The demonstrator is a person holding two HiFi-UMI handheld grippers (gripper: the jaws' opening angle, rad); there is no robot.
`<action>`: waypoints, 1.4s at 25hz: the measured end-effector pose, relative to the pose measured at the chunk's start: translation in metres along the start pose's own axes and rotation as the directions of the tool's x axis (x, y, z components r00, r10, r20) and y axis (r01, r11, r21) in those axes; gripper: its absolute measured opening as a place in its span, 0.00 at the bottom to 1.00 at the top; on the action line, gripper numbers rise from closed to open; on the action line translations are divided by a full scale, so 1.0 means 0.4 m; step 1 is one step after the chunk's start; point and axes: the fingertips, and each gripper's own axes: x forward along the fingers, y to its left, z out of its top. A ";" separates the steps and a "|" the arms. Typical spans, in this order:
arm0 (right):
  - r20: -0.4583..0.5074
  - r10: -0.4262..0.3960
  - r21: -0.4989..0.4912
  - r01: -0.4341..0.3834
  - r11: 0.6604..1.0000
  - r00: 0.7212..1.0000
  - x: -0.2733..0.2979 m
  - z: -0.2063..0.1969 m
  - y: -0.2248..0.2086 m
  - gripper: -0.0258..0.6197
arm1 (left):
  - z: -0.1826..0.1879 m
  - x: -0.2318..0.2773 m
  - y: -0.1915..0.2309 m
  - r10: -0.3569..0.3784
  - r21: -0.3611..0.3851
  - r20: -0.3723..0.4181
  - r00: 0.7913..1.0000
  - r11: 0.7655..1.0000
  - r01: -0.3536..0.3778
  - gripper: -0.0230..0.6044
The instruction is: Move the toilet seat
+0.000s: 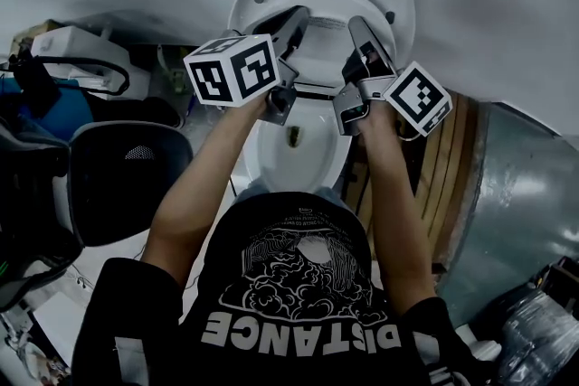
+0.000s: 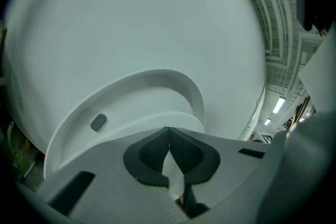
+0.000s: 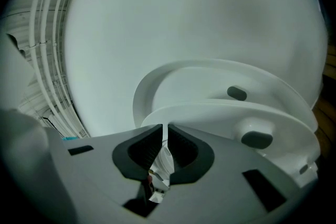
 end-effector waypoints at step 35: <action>0.003 0.000 -0.079 0.000 0.997 1.000 0.040 0.029 -0.003 0.10 | 0.007 0.041 0.017 0.014 0.097 -0.008 1.000 0.995 -0.014 0.06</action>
